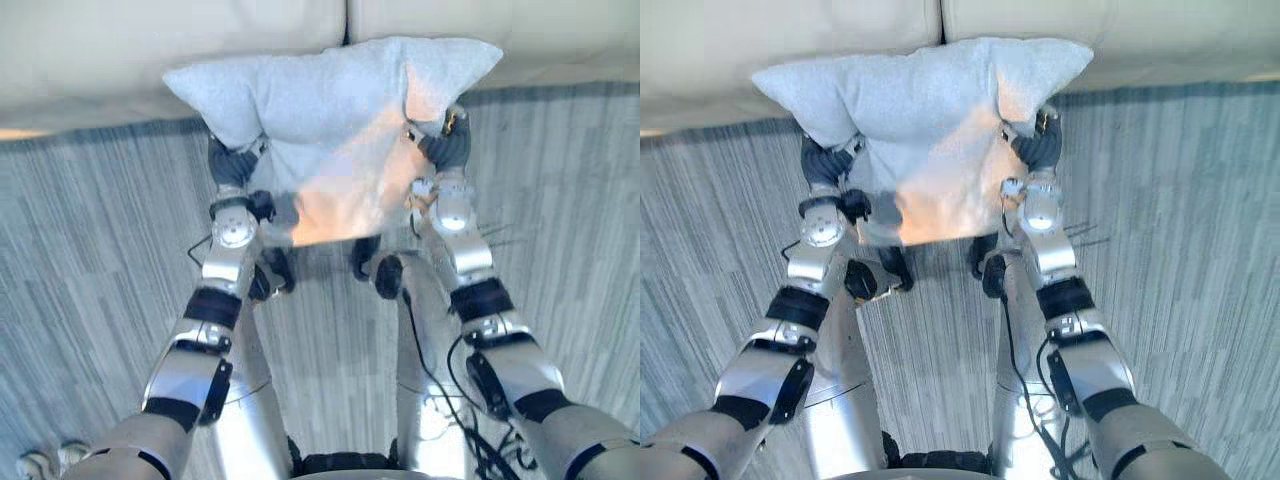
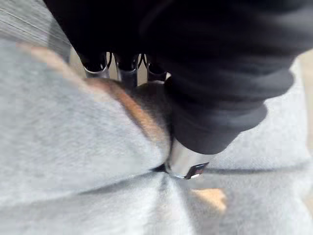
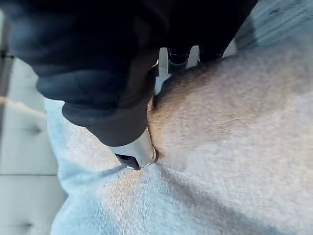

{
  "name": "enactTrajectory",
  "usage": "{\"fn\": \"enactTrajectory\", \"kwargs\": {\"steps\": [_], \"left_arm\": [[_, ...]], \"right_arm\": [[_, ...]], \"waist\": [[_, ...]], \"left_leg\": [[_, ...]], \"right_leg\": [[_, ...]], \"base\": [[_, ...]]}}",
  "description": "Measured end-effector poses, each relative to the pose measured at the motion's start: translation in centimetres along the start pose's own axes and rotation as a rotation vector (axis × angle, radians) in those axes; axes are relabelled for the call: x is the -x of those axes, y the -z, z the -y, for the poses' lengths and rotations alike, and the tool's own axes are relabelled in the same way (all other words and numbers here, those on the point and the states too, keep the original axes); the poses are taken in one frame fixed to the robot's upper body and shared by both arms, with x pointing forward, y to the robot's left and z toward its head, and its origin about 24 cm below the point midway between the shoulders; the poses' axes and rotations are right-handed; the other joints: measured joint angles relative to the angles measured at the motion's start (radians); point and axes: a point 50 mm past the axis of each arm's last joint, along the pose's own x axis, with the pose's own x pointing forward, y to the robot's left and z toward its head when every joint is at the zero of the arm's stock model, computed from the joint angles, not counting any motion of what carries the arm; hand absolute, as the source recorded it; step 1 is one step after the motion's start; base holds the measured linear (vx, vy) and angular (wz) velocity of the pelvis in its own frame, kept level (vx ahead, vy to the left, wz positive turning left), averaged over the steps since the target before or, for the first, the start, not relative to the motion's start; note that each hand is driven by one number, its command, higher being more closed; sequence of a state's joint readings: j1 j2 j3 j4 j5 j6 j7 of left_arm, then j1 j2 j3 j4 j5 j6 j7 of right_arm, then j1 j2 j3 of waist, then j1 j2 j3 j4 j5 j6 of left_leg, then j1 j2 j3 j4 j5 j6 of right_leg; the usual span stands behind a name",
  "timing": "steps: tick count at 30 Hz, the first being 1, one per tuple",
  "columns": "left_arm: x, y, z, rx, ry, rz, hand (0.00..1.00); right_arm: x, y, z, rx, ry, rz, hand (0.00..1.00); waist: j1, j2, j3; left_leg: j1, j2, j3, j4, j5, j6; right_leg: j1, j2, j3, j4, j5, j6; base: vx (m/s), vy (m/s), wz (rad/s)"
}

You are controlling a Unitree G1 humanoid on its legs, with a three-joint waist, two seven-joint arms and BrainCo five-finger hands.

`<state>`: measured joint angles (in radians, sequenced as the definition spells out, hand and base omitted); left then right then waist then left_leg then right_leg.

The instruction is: Pick up cushions and gather them together orderly.

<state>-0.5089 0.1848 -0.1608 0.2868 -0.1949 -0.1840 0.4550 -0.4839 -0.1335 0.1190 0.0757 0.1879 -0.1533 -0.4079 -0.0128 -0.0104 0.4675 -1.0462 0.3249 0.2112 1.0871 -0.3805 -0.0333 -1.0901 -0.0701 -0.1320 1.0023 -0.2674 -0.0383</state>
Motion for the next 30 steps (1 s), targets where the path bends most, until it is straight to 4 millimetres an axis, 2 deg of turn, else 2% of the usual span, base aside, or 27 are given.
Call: {"fn": "enactTrajectory", "kwargs": {"steps": [2,3,4,6,8,9,12,13,15,18,21,22,23,24,25,26,27,28,29,30], "left_arm": [[3.3,1.7,-0.1,-0.023,0.02,-0.038,1.0],[5.6,2.2,-0.2,-0.027,0.039,-0.044,1.0],[7.1,2.3,-0.4,-0.02,0.048,-0.042,1.0],[8.3,2.4,-0.8,-0.016,0.051,-0.04,1.0],[9.7,3.4,-1.6,-0.022,0.045,-0.088,1.0],[10.2,3.7,-1.9,-0.026,0.043,-0.108,1.0],[12.7,5.4,-3.1,-0.043,0.029,-0.217,1.0],[13.0,5.6,-3.3,-0.046,0.024,-0.229,1.0],[13.9,6.1,-3.8,-0.05,0.013,-0.267,1.0],[14.4,6.4,-4.1,-0.061,0.027,-0.286,1.0],[14.6,6.5,-4.1,-0.068,0.047,-0.303,1.0],[14.6,6.6,-4.2,-0.075,0.052,-0.304,1.0],[14.6,6.6,-4.3,-0.08,0.053,-0.306,1.0],[14.6,6.7,-4.6,-0.098,0.058,-0.308,1.0],[14.5,6.6,-4.8,-0.107,0.058,-0.303,1.0],[14.5,6.6,-4.9,-0.111,0.06,-0.303,1.0],[14.5,6.7,-4.9,-0.117,0.064,-0.303,1.0],[14.6,6.7,-4.8,-0.128,0.082,-0.304,1.0],[14.7,6.8,-4.7,-0.132,0.095,-0.309,1.0],[15.2,7.4,-4.1,-0.123,0.112,-0.342,1.0]], "right_arm": [[3.2,0.7,1.2,-0.033,0.027,-0.03,1.0],[5.2,0.4,2.0,-0.053,0.032,-0.017,1.0],[6.2,-0.3,2.2,-0.074,0.018,0.017,1.0],[7.1,-1.4,1.8,-0.105,-0.022,0.069,1.0],[8.0,-2.0,0.9,-0.142,-0.092,0.101,1.0],[8.2,-1.8,0.8,-0.143,-0.103,0.093,1.0],[8.6,1.0,1.0,-0.093,-0.151,-0.015,1.0],[8.6,1.6,1.2,-0.076,-0.159,-0.04,1.0],[9.0,4.1,2.0,-0.008,-0.172,-0.16,1.0],[9.5,5.8,2.8,0.05,-0.183,-0.251,1.0],[9.7,6.4,3.2,0.084,-0.187,-0.287,1.0],[9.6,6.6,3.3,0.103,-0.193,-0.289,1.0],[9.6,6.6,3.5,0.126,-0.203,-0.287,1.0],[9.7,6.6,3.4,0.145,-0.226,-0.287,1.0],[9.7,6.6,3.3,0.151,-0.249,-0.286,1.0],[9.7,6.6,3.4,0.154,-0.256,-0.288,1.0],[9.8,6.8,3.6,0.164,-0.257,-0.297,1.0],[10.3,7.0,4.1,0.177,-0.253,-0.314,1.0],[10.5,7.1,4.4,0.183,-0.249,-0.326,1.0],[10.9,7.6,5.3,0.216,-0.247,-0.359,1.0]], "waist": [[-0.008,-0.001,-0.027],[-0.007,-0.002,-0.068],[-0.007,-0.003,-0.113],[-0.006,-0.003,-0.16],[-0.004,-0.005,-0.189],[-0.004,-0.005,-0.197],[-0.001,-0.006,-0.248],[0.0,-0.005,-0.249],[0.003,-0.004,-0.25],[0.002,-0.004,-0.25],[-0.005,-0.003,-0.25],[-0.008,-0.003,-0.249],[-0.011,0.0,-0.248],[-0.019,0.017,-0.247],[-0.026,0.01,-0.256],[-0.028,0.018,-0.257],[-0.034,0.017,-0.263],[-0.044,0.009,-0.272],[-0.054,0.01,-0.274],[-0.062,0.059,-0.283]], "left_leg": [[0.155,-0.012,0.012,-0.081,0.004,-0.007],[0.248,-0.017,0.029,-0.14,0.008,-0.015],[0.318,-0.023,0.046,-0.195,0.015,-0.025],[0.389,-0.029,0.066,-0.255,0.02,-0.032],[0.509,-0.045,0.1,-0.347,0.036,-0.031],[0.536,-0.052,0.107,-0.374,0.043,-0.032],[0.649,-0.098,0.142,-0.528,0.093,-0.031],[0.667,-0.103,0.148,-0.548,0.099,-0.031],[0.738,-0.126,0.156,-0.599,0.101,-0.032],[0.817,-0.153,0.158,-0.65,0.099,-0.032],[0.896,-0.17,0.16,-0.669,0.073,-0.027],[0.936,-0.179,0.159,-0.67,0.044,0.002],[0.952,-0.18,0.155,-0.67,0.033,0.009],[0.973,-0.184,0.149,-0.671,0.015,0.015],[0.988,-0.188,0.146,-0.684,0.007,0.014],[0.993,-0.192,0.145,-0.697,0.006,0.014],[1.011,-0.203,0.136,-0.729,0.01,0.007],[1.023,-0.224,0.117,-0.745,0.017,-0.031],[1.029,-0.228,0.102,-0.738,0.01,-0.047],[1.041,-0.208,0.075,-0.74,0.006,-0.068]], "right_leg": [[0.155,0.001,-0.009,-0.078,0.0,0.001],[0.244,0.005,-0.01,-0.137,0.005,0.009],[0.309,0.01,-0.007,-0.194,0.015,0.02],[0.373,0.017,0.0,-0.26,0.027,0.034],[0.482,0.019,0.003,-0.353,0.049,0.041],[0.507,0.019,0.005,-0.378,0.054,0.045],[0.605,0.018,0.027,-0.521,0.105,0.057],[0.621,0.018,0.028,-0.538,0.113,0.055],[0.681,0.014,0.036,-0.567,0.118,0.056],[0.71,-0.006,0.04,-0.52,0.117,0.058],[0.702,-0.035,0.042,-0.366,0.117,0.059],[0.679,-0.052,0.045,-0.262,0.137,0.076],[0.658,-0.056,0.048,-0.223,0.142,0.08],[0.639,-0.055,0.05,-0.217,0.101,0.074],[0.617,-0.053,0.05,-0.29,0.09,0.074],[0.603,-0.051,0.05,-0.347,0.094,0.077],[0.595,-0.035,0.054,-0.506,0.142,0.089],[0.609,-0.034,0.076,-0.655,0.22,0.085],[0.611,-0.031,0.102,-0.654,0.298,0.086],[0.602,-0.019,0.08,-0.6,0.282,0.071]], "base": [[0.14,-0.025,0.08],[0.19,-0.013,-0.06],[0.19,0.001,-0.11],[0.17,0.058,-0.17],[0.18,0.081,-0.16],[0.18,0.058,-0.08],[0.17,0.048,-0.08],[0.2,0.045,-0.1],[0.2,0.076,-0.07],[0.13,0.076,-0.05],[0.07,0.057,0.04],[0.05,0.044,0.0],[0.06,0.026,0.04],[0.1,0.009,0.08],[0.12,-0.002,0.11],[0.18,-0.031,0.19],[0.25,-0.057,0.39],[0.29,-0.08,0.57],[0.36,-0.154,0.67],[0.51,-0.182,0.45]]}}
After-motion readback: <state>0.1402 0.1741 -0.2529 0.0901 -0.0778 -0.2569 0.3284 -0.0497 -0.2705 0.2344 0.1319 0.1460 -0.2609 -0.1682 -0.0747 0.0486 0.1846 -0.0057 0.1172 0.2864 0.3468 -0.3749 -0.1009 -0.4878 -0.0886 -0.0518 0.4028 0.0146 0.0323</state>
